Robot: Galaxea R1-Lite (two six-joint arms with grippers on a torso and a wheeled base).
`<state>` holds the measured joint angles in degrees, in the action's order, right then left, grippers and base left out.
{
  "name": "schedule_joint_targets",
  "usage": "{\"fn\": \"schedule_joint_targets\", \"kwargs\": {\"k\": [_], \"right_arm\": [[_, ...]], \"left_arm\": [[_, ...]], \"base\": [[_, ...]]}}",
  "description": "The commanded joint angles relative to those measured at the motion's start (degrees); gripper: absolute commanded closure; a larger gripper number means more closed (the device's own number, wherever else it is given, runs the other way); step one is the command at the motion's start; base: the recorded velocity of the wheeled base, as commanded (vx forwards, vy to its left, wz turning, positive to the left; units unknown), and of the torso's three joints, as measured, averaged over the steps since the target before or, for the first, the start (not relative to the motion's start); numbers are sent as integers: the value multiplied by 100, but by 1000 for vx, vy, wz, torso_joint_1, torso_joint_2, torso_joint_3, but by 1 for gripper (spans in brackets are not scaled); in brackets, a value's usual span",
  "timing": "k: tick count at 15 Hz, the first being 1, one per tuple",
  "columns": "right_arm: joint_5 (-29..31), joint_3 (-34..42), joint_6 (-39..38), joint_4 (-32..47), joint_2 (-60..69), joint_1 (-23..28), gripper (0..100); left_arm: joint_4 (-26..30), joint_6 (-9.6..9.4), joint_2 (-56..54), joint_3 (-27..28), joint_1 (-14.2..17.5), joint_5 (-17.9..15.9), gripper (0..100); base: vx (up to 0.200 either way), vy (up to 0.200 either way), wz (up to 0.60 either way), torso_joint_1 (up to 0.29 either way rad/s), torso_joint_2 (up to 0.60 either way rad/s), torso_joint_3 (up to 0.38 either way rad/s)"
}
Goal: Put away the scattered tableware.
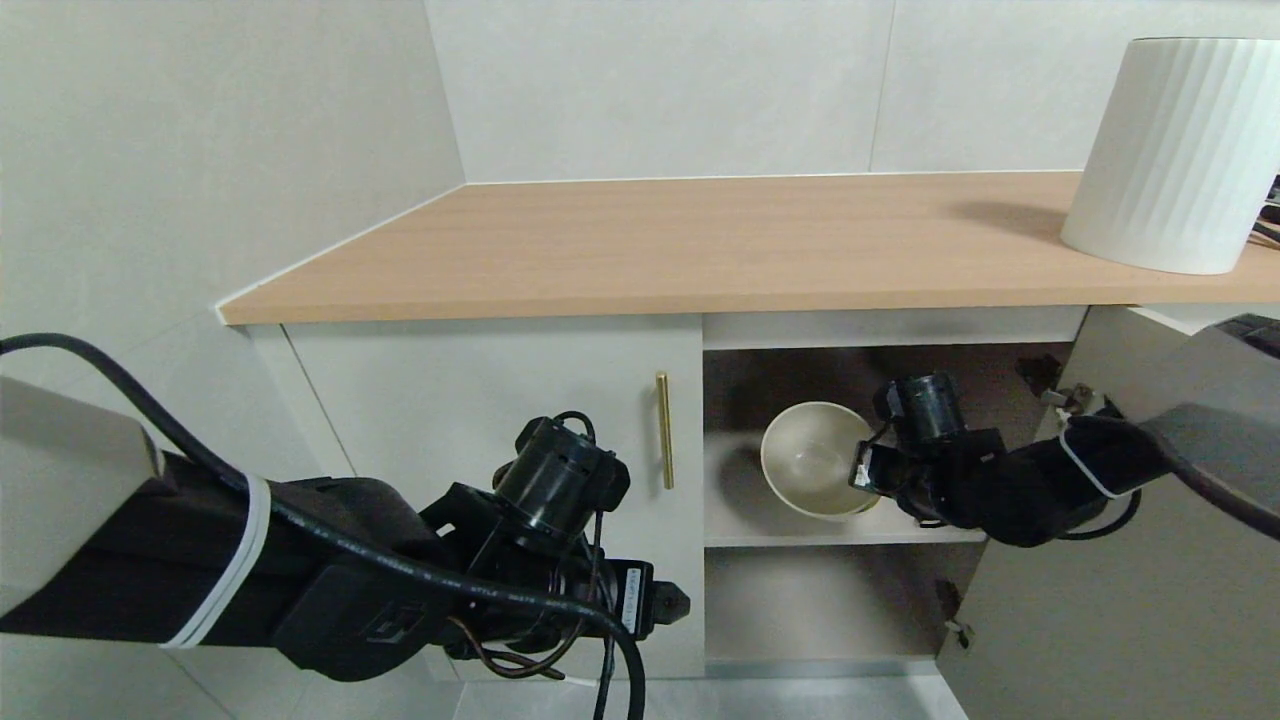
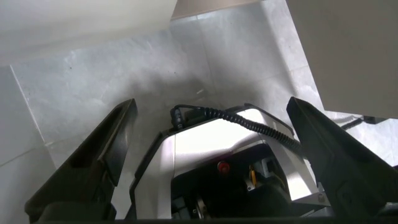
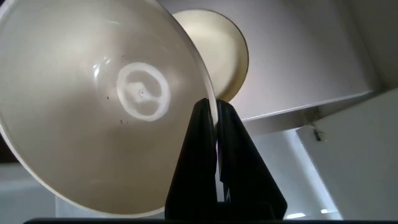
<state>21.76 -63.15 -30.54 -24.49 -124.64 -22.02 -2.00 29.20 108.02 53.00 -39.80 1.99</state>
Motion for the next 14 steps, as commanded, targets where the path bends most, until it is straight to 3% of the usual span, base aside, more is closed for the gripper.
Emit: {"fn": "schedule_joint_targets", "kwargs": {"k": [1,5,14], "right_arm": [[-67,-268,-207,-12,-483,189,100],[-489,-585,-576,-12,-790,400,100],[-436,-945,-752,-3,-1115,567,100]], "left_arm": [[-2,-2,8,-1,-1,3,0],[-2,7,8,-1,-1,-5,0],[-2,7,26,-1,-1,3,0]], "base": [[0,0,0,0,0,0],[0,0,0,0,0,0],[0,0,0,0,0,0]]}}
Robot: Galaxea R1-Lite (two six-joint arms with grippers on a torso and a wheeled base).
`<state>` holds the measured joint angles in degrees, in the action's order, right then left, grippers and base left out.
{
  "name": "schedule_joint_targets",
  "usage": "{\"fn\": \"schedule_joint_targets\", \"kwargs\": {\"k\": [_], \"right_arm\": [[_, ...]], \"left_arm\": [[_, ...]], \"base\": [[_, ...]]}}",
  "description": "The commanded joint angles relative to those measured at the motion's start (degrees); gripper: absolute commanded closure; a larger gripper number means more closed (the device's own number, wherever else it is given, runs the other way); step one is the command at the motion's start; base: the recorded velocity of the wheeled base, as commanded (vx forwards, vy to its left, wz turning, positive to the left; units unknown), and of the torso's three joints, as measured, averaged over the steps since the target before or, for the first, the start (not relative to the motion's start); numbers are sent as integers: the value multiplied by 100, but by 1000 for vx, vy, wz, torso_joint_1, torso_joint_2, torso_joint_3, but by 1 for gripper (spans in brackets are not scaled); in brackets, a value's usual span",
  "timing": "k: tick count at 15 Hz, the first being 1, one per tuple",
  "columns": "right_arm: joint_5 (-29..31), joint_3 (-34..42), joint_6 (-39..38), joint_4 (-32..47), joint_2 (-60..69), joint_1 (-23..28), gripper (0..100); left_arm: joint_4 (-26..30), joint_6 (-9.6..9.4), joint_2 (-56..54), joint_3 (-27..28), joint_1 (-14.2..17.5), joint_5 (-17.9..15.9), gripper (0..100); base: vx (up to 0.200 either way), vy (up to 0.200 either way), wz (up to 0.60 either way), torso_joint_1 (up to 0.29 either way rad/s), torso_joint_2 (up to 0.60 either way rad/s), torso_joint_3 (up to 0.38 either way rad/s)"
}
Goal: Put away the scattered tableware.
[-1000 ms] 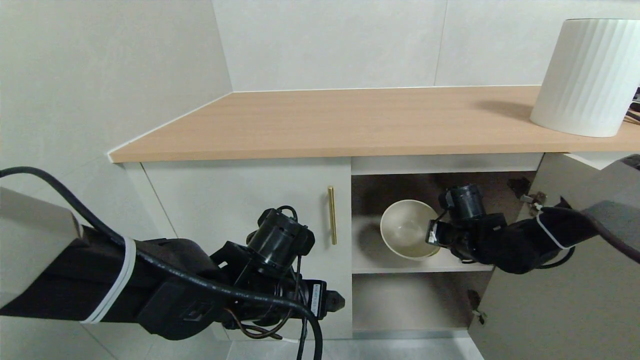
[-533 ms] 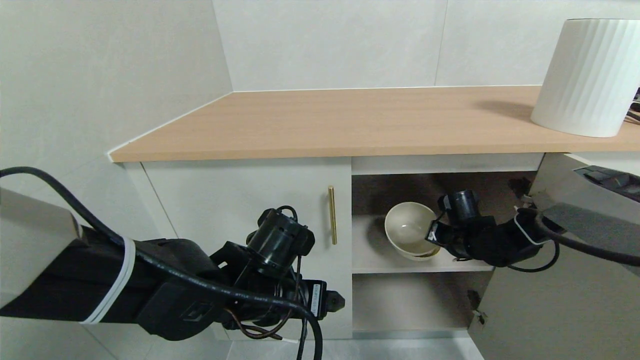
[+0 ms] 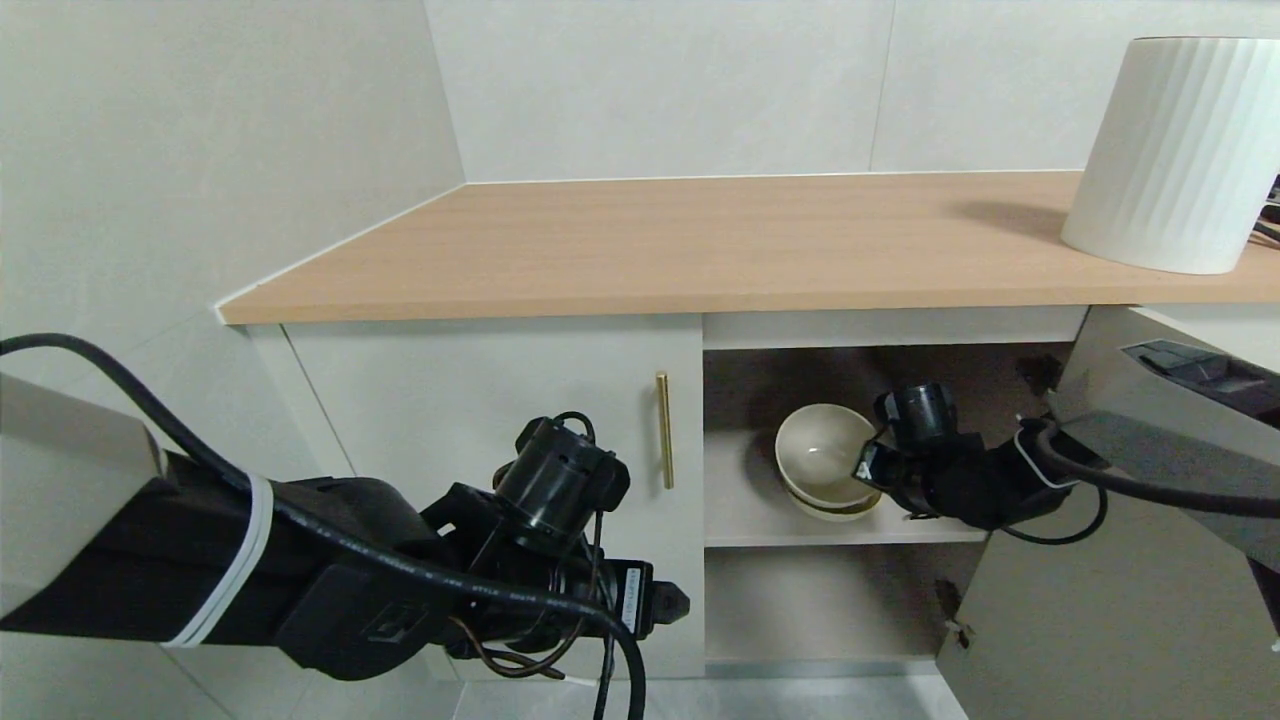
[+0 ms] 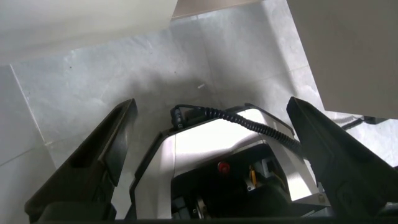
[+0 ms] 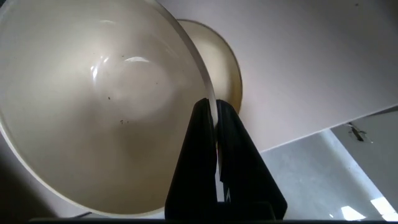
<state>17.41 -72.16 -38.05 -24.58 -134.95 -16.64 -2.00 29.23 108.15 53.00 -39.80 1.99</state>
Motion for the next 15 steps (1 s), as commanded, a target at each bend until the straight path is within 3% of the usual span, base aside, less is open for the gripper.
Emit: {"fn": "schedule_joint_targets", "kwargs": {"k": [1,9,10,15], "right_arm": [[8,-44,8,5,-102,64,100],[8,-44,34,5,-137,100,100],[8,-44,34,5,-137,100,0],[-36,105,34,49,48,38,0]], "left_arm": [[-2,3,13,8,-1,3,0],[-2,3,4,-1,-1,3,0],[-2,-5,13,8,-1,3,0],[7,-5,-40,-9,8,47,0]], "base": [[0,0,0,0,0,0],[0,0,0,0,0,0],[0,0,0,0,0,0],[0,0,0,0,0,0]]}}
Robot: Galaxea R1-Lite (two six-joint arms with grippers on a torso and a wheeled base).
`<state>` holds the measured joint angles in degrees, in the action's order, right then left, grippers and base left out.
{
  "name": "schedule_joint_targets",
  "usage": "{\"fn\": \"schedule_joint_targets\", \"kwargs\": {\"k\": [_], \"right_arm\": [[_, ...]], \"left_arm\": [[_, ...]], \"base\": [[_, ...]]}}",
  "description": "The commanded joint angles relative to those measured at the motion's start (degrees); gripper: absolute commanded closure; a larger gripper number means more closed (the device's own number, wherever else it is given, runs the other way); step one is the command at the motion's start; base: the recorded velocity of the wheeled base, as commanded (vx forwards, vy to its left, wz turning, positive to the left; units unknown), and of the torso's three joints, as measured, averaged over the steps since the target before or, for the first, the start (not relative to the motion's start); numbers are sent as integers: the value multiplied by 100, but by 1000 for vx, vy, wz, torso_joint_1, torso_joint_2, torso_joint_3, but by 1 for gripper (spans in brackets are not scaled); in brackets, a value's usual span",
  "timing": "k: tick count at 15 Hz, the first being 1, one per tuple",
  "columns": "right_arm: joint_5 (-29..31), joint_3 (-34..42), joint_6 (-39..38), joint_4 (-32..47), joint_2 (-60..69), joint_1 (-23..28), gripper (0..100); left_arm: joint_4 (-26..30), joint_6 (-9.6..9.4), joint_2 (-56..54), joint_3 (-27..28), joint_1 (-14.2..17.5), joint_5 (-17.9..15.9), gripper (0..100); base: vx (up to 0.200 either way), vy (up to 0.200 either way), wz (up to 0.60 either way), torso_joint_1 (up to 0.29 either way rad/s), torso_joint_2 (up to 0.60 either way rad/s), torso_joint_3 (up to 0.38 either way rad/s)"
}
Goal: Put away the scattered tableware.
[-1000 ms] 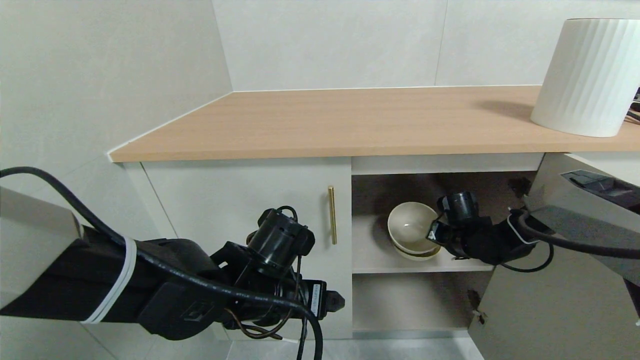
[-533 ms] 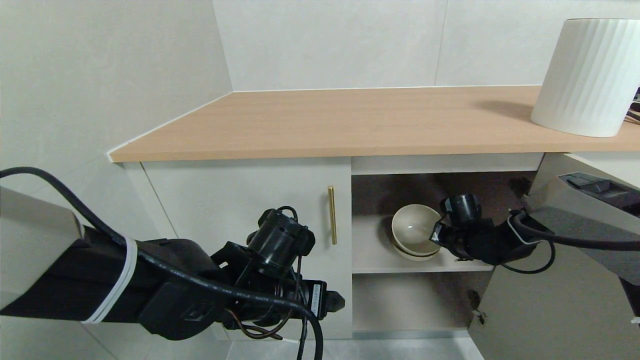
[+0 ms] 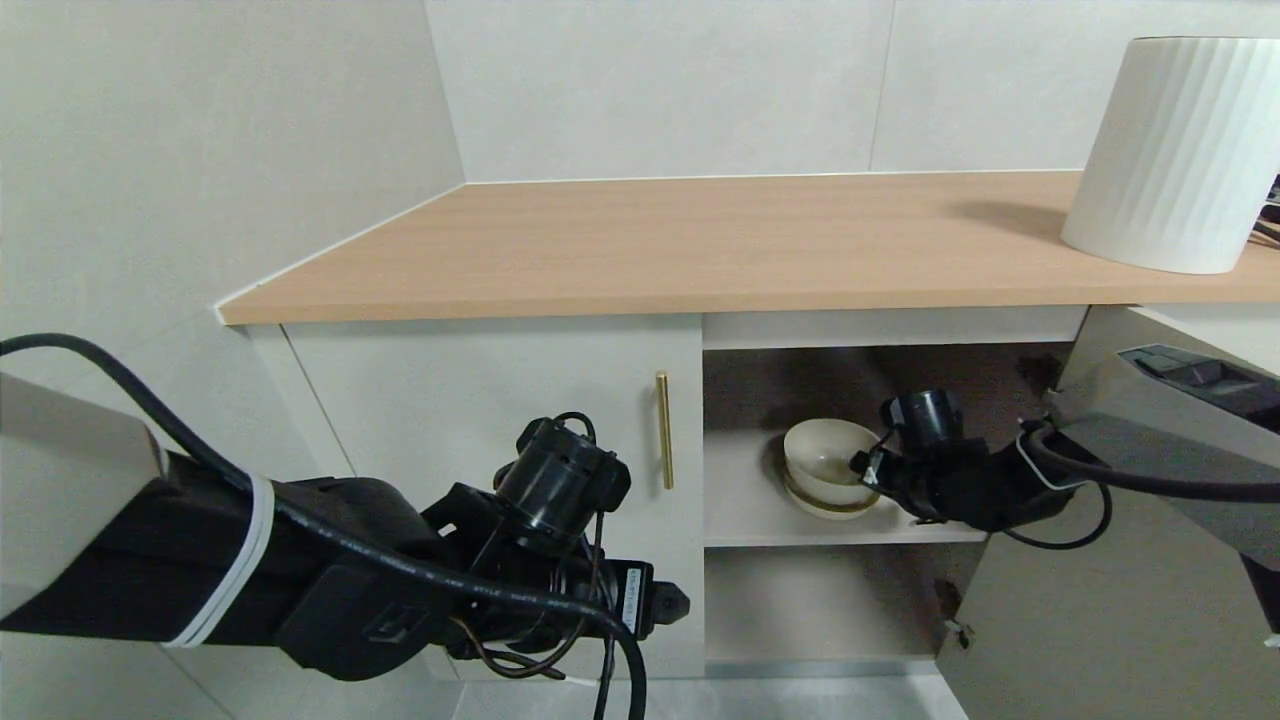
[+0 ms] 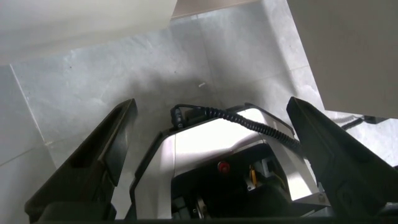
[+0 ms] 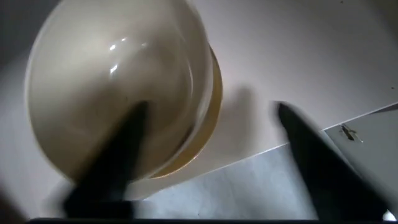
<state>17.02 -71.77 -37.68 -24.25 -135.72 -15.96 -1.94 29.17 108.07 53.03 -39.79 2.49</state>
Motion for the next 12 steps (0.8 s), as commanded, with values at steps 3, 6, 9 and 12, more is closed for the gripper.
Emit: {"fn": "schedule_joint_targets", "kwargs": {"k": [3,6,9,12], "right_arm": [[-287,1235,200,25,1355,-285,0],[-770,2343,1096,1001,3403,-654,0],[-840,2422,1114,2504,4967,-1094,0],[-911,2404,1140,3734,5952,-1516,0]], "left_arm": [[36,-17,-726,-100,217,349,0],[27,-421,-1868,-328,701,639,0],[36,-790,-2791,-777,859,868,0],[9,-755,-3538,-1154,956,868,0]], "base": [[0,0,0,0,0,0],[0,0,0,0,0,0],[0,0,0,0,0,0],[0,0,0,0,0,0]]}}
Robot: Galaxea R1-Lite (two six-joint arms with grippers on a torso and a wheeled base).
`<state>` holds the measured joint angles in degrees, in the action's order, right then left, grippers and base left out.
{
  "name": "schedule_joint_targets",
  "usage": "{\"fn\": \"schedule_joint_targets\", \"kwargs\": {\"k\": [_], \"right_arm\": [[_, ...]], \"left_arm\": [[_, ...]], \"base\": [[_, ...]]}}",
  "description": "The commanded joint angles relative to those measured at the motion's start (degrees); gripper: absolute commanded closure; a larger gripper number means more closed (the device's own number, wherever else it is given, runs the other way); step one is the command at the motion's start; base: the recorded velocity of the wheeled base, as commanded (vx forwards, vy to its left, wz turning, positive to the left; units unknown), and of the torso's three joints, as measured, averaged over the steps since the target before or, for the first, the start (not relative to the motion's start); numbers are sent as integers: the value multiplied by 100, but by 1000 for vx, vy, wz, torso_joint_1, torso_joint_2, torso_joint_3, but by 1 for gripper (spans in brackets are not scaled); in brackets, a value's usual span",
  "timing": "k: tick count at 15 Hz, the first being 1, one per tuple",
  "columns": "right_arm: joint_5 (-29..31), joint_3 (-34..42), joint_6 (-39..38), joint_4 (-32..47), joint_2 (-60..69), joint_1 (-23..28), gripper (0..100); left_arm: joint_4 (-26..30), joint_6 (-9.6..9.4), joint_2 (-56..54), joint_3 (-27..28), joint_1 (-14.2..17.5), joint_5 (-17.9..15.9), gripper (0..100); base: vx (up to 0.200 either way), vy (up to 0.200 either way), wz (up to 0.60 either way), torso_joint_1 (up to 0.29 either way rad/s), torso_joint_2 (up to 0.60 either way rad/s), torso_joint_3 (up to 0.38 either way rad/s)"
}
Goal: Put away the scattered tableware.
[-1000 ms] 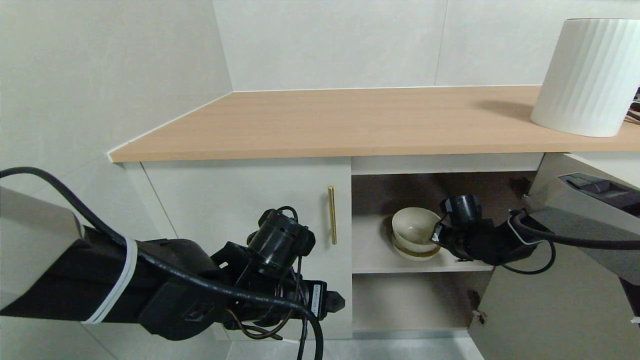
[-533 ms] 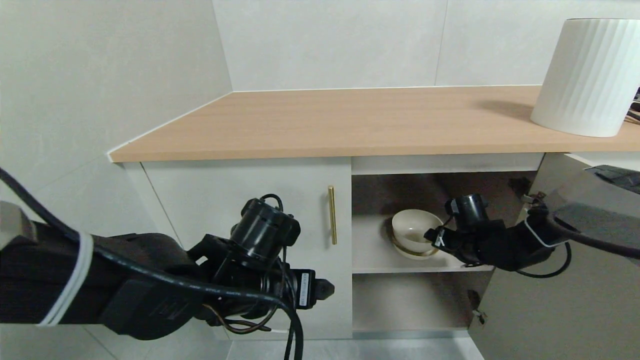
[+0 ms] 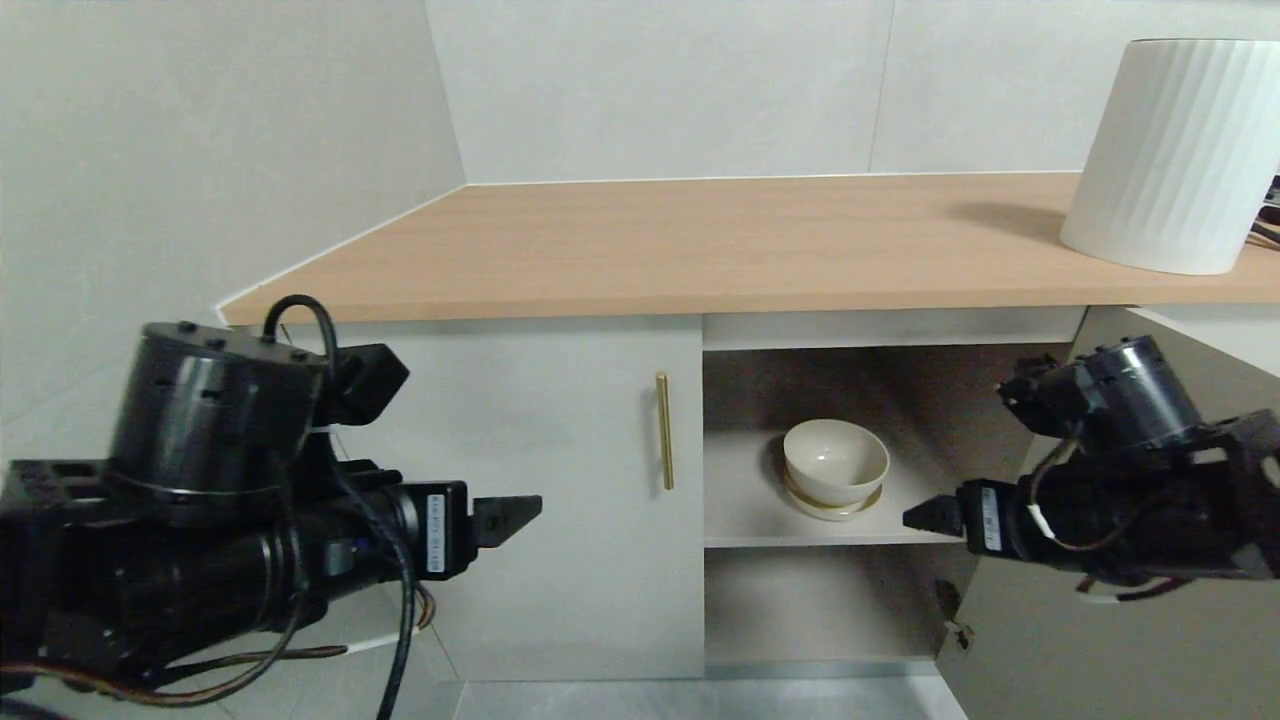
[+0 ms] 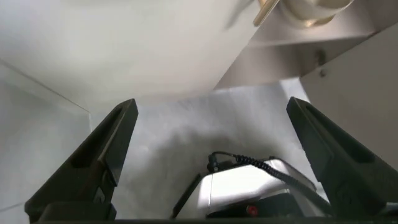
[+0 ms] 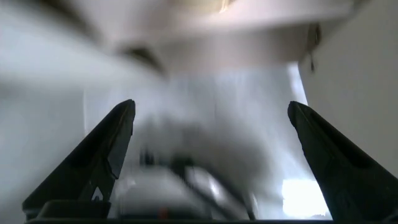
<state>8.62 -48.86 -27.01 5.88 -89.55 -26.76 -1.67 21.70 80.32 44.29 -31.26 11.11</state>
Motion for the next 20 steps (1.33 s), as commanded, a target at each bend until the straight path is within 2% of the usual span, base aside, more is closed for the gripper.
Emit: {"fn": "schedule_joint_targets", "kwargs": {"k": [1,2,7,20], "right_arm": [[-62,114,74,827,1423,-444,0],[-80,157,65,1030,1625,-444,0],[-36,245,74,1056,1660,-444,0],[-18,360,267,1065,1766,-453,0]], "left_arm": [[-18,-8,-843,-324,129,-21,0],[-44,-17,-896,-342,146,-82,0],[-44,-25,-614,-254,120,-73,0],[-18,-17,-597,-289,102,-73,0]], "base": [[0,0,0,0,0,0],[0,0,0,0,0,0],[0,0,0,0,0,0],[-200,0,0,3,2,3]]}}
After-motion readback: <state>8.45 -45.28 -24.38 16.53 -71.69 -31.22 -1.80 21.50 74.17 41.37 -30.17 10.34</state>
